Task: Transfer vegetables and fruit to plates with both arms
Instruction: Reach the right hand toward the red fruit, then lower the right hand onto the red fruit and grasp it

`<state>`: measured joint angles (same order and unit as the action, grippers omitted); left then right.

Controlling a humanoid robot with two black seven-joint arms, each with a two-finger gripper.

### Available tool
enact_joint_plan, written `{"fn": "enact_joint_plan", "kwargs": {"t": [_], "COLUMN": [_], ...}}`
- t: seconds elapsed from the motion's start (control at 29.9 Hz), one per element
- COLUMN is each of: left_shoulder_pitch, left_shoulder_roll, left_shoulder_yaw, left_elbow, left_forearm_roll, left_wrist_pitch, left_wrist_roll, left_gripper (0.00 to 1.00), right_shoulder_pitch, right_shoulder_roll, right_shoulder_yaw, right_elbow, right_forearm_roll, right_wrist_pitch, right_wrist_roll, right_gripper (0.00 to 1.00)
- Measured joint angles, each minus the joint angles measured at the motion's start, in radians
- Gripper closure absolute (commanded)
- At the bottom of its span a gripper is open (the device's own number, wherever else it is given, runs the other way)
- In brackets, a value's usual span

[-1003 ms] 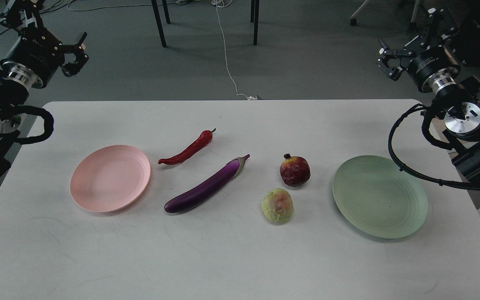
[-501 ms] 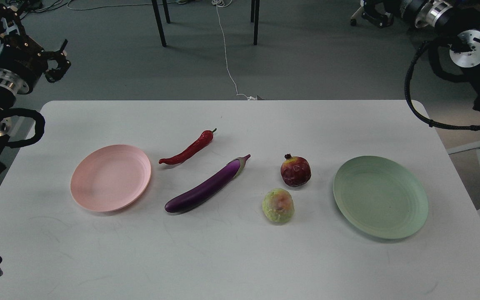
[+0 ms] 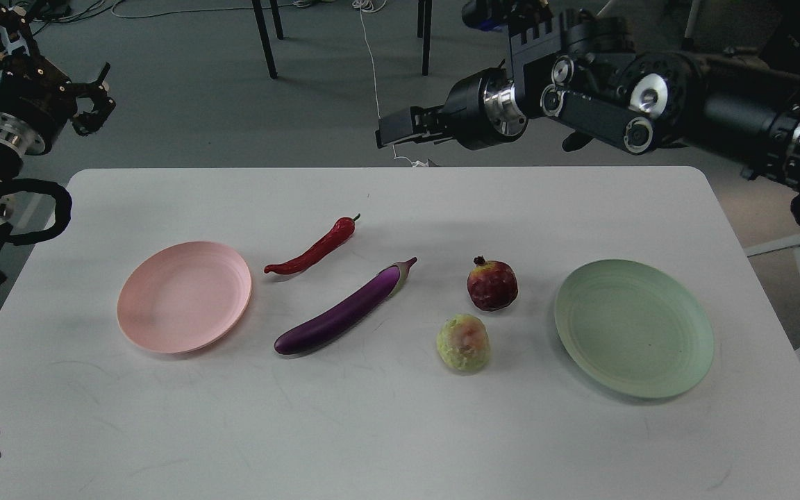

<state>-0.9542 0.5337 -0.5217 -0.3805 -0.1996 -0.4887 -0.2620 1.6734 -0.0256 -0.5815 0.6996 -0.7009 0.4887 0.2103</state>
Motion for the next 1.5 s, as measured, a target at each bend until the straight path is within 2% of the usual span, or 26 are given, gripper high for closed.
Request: {"fn": "enact_joint_plan", "kwargs": {"t": [0.17,0.43,0.87,1.17,1.44,1.5], "left_shoulder_pitch": [0.002,0.011,0.014,0.014,0.015,0.015], "left_shoulder_roll": [0.007,0.01,0.008,0.01,0.013,0.013], "left_shoulder_yaw": [0.001,0.002,0.002,0.002,0.002,0.002], "left_elbow": [0.0,-0.001,0.0,0.0,0.002,0.002], "left_forearm_roll": [0.0,0.002,0.002,0.002,0.002,0.002], "left_wrist_pitch": [0.0,0.0,0.0,0.0,0.0,0.0], "left_wrist_roll": [0.0,0.0,-0.002,-0.002,-0.002,-0.002], "left_gripper": [0.02,0.02,0.02,0.02,0.02,0.02], "right_shoulder_pitch": [-0.04,-0.108,-0.182,-0.18,-0.176,-0.176], "right_shoulder_roll": [0.024,0.026,0.026,0.004,-0.045,-0.054], "right_shoulder_yaw": [-0.14,-0.213,-0.258,-0.273,-0.273,-0.273], "right_elbow": [-0.002,0.034,0.038,0.103,0.133,0.135], "right_forearm_roll": [-0.128,-0.246,-0.255,-0.278,-0.309,-0.31], "right_wrist_pitch": [0.0,0.0,0.0,0.0,0.0,0.0], "right_wrist_roll": [0.033,0.083,0.09,0.089,0.088,0.088], "right_gripper": [0.08,0.12,0.28,0.32,0.61,0.66]}}
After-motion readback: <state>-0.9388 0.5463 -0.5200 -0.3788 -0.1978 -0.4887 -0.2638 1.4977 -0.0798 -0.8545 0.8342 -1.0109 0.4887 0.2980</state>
